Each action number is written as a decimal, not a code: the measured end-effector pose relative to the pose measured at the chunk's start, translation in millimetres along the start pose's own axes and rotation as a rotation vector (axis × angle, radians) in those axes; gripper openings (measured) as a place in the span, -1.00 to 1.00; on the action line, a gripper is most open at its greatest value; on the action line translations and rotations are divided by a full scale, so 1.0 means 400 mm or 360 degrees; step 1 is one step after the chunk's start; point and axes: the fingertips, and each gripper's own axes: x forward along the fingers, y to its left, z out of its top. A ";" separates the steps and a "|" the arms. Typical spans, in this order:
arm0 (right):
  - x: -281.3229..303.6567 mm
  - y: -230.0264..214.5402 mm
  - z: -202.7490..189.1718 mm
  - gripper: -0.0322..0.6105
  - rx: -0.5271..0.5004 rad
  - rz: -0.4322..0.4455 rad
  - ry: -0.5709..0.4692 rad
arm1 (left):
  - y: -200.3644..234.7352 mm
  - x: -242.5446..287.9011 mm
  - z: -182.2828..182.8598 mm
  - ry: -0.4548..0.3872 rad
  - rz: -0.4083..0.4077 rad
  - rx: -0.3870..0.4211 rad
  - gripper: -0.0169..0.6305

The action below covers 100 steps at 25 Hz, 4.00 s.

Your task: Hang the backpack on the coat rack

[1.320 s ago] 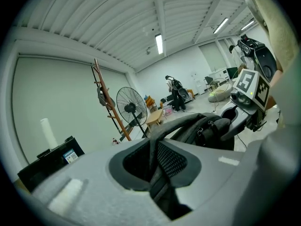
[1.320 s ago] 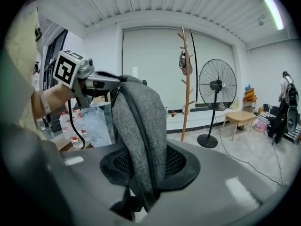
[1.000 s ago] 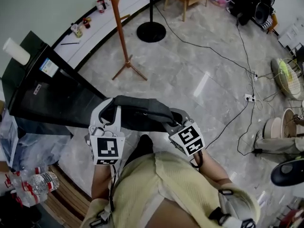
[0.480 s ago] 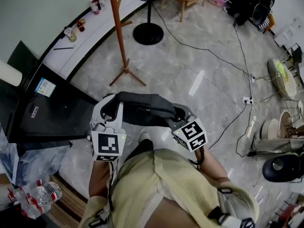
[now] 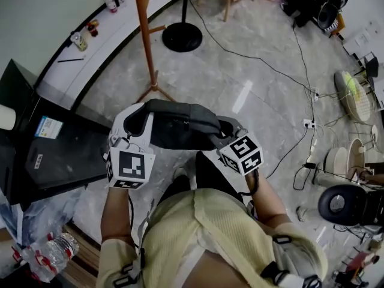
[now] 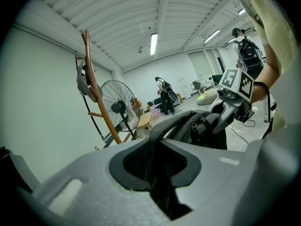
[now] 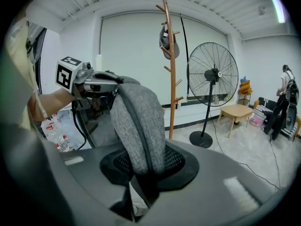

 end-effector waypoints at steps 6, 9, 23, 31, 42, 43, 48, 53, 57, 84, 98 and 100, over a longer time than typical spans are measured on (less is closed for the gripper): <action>0.072 -0.110 0.014 -0.58 0.0021 0.0087 -0.0010 | 0.036 0.116 0.005 0.0039 0.0046 0.0003 -0.80; 0.118 -0.177 0.026 -0.58 0.0023 0.0159 0.0006 | 0.061 0.184 0.006 0.0077 0.0089 0.0005 -0.80; 0.304 -0.490 0.081 -0.59 -0.0086 0.0379 0.0107 | 0.155 0.494 -0.015 0.0323 0.0212 -0.0083 -0.81; 0.404 -0.608 0.128 -0.59 -0.0133 0.0483 0.0114 | 0.219 0.607 -0.020 0.0406 0.0255 -0.0130 -0.81; 0.519 -0.708 0.148 -0.59 -0.0090 0.0614 0.0153 | 0.289 0.731 -0.049 0.0573 0.0307 -0.0139 -0.81; 0.529 -0.714 0.149 -0.59 -0.0090 0.0630 0.0157 | 0.294 0.739 -0.054 0.0584 0.0315 -0.0147 -0.81; 0.581 -0.733 0.152 -0.59 -0.0089 0.0724 0.0190 | 0.319 0.768 -0.082 0.0646 0.0361 -0.0194 -0.81; 0.621 -0.755 0.164 -0.60 -0.0093 0.0809 0.0239 | 0.343 0.794 -0.100 0.0719 0.0411 -0.0222 -0.81; 0.643 -0.769 0.176 -0.60 -0.0104 0.0871 0.0266 | 0.357 0.807 -0.103 0.0767 0.0425 -0.0204 -0.81; 0.743 -0.832 0.203 -0.61 -0.0191 0.1215 0.0450 | 0.374 0.849 -0.127 0.1070 0.0258 -0.0245 -0.77; 0.824 -0.811 0.194 -0.64 -0.0249 0.1156 0.0569 | 0.530 0.819 -0.007 0.0800 0.0541 -0.0306 -0.95; 0.835 -0.799 0.193 -0.65 -0.0277 0.1151 0.0554 | 0.534 0.810 -0.023 0.0840 0.0532 -0.0281 -0.94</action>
